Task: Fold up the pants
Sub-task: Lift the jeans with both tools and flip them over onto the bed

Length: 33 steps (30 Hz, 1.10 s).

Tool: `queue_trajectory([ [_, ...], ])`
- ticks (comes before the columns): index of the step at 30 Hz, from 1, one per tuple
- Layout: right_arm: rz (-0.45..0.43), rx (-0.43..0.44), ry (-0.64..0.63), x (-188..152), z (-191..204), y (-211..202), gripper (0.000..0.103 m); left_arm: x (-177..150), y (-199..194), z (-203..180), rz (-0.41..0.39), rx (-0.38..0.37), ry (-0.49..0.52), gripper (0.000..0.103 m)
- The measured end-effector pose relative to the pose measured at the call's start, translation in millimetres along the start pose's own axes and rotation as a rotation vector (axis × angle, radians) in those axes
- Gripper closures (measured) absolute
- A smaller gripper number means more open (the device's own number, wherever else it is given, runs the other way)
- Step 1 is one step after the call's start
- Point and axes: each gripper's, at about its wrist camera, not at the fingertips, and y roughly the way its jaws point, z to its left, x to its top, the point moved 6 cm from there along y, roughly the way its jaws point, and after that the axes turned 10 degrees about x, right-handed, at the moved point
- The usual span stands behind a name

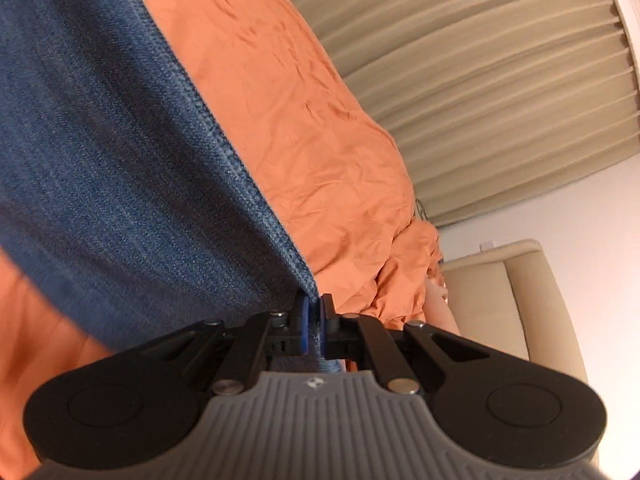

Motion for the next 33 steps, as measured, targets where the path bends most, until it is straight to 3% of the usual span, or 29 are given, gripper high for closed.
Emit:
queue_trajectory([
  [10, 0.166, 0.077, -0.066, 42, 36, 141, 0.103, -11, 103, -66, 0.140, -0.090, 0.109, 0.099],
  [17, 0.235, 0.124, -0.093, 40, 62, 191, 0.103, -35, 137, -90, 0.186, -0.126, 0.147, 0.099],
  [21, 0.244, 0.125, -0.088, 39, 68, 199, 0.103, -43, 137, -92, 0.173, -0.119, 0.162, 0.098],
  [24, 0.239, 0.119, -0.058, 39, 65, 204, 0.101, -44, 129, -89, 0.149, -0.094, 0.149, 0.077],
  [25, 0.237, 0.124, -0.042, 38, 65, 203, 0.090, -43, 124, -88, 0.144, -0.091, 0.133, 0.048],
  [26, 0.239, 0.124, -0.019, 38, 61, 202, 0.082, -43, 118, -83, 0.136, -0.090, 0.109, 0.011],
  [27, 0.236, 0.123, 0.013, 39, 54, 204, 0.063, -41, 112, -76, 0.115, -0.099, 0.079, 0.005],
  [28, 0.226, 0.122, 0.050, 38, 48, 201, 0.055, -40, 106, -69, 0.098, -0.108, 0.053, 0.007],
  [33, 0.189, 0.151, 0.338, 19, -2, 170, 0.055, -43, 72, -26, 0.118, -0.128, -0.064, 0.008],
])
